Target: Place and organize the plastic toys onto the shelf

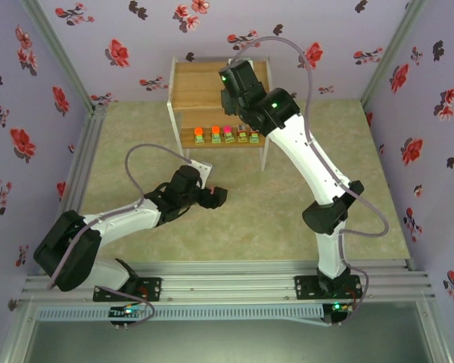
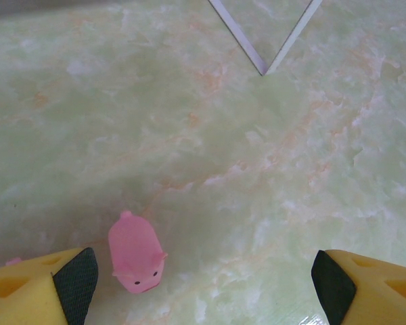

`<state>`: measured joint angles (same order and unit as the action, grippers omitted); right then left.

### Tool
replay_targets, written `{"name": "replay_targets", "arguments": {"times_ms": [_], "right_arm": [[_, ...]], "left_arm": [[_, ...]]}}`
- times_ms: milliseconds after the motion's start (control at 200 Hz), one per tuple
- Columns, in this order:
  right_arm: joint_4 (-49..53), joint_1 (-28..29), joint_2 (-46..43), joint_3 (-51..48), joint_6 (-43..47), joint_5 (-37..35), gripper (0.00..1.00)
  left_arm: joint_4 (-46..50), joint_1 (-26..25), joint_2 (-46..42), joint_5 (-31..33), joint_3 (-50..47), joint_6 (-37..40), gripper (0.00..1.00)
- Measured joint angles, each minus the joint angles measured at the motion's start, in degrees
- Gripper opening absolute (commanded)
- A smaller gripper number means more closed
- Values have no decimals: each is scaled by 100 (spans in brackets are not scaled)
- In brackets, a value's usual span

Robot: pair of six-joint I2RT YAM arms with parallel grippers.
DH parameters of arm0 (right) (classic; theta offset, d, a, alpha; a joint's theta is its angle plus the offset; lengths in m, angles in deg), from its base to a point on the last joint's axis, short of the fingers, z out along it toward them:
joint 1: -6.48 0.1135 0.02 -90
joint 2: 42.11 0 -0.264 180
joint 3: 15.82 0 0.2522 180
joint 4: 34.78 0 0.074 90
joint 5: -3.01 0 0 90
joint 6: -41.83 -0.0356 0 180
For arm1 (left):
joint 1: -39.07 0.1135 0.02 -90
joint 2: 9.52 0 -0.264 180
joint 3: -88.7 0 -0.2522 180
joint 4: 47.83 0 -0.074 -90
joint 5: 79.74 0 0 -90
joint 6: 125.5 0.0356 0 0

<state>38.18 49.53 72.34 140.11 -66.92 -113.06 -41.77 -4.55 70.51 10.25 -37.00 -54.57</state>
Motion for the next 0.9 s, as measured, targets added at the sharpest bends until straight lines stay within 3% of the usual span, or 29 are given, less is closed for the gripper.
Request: {"name": "replay_targets", "arguments": {"times_ms": [900], "right_arm": [[136, -149, 361, 354, 81, 79, 4]], "left_arm": [[0, 0, 0, 0, 4, 0, 87]]}}
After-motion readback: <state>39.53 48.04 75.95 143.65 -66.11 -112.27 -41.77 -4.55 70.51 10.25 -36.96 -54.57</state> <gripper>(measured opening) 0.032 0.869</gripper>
